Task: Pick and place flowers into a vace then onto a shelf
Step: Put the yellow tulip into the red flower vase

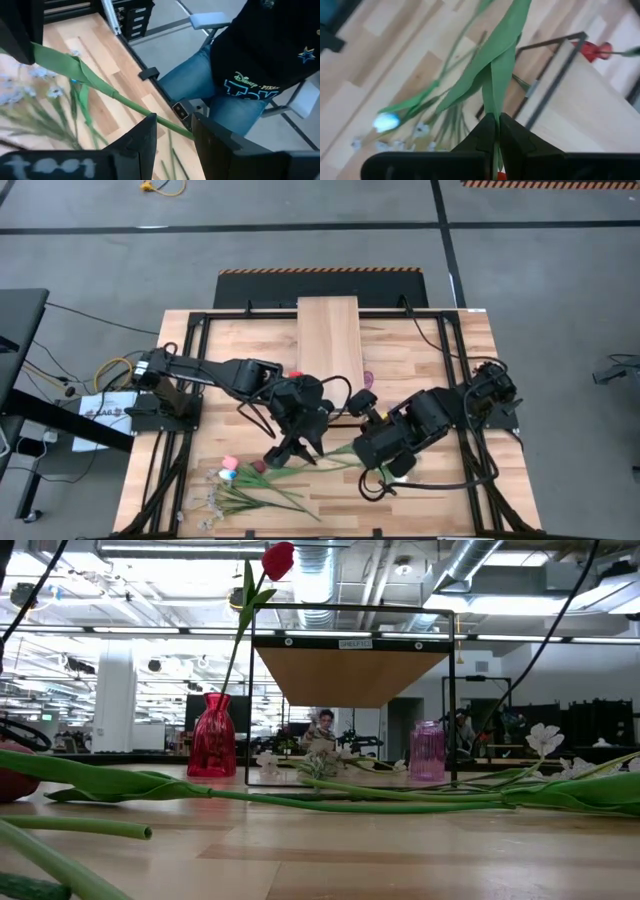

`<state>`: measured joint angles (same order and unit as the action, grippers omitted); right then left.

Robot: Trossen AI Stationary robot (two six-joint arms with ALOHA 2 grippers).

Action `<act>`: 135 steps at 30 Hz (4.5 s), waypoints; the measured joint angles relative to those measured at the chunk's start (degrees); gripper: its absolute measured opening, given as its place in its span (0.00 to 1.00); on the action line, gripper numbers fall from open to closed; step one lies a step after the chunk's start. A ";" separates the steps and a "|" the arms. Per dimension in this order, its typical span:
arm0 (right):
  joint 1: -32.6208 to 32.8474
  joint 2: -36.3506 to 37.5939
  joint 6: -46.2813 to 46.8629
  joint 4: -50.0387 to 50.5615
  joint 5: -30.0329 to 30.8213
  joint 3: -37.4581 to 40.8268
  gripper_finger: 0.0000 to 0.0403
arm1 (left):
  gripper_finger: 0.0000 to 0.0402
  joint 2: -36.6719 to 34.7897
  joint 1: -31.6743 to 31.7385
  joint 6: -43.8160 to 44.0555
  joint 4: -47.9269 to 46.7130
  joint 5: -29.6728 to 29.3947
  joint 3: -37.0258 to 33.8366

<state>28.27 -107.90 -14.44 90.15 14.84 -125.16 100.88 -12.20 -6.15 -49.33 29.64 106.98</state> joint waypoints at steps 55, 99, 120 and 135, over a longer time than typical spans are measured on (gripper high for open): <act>-14.13 4.22 -8.04 -4.84 -5.77 0.00 0.03 | 0.28 -16.76 8.08 -11.65 20.45 -10.90 -25.40; -13.42 3.54 -8.63 -7.31 -10.22 0.42 0.03 | 0.28 -17.57 5.44 -12.96 20.66 -27.12 -25.44; -13.28 3.54 -9.59 -9.29 -10.26 0.42 0.03 | 0.13 -17.57 5.39 -12.99 20.40 -28.92 -25.44; -15.44 3.55 3.00 -7.97 -10.29 0.42 0.31 | 0.01 -17.53 5.46 -12.38 17.84 -32.07 -25.44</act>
<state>12.83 -104.35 -11.45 82.18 4.55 -124.75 83.35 -6.74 -18.53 -31.49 -2.43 81.54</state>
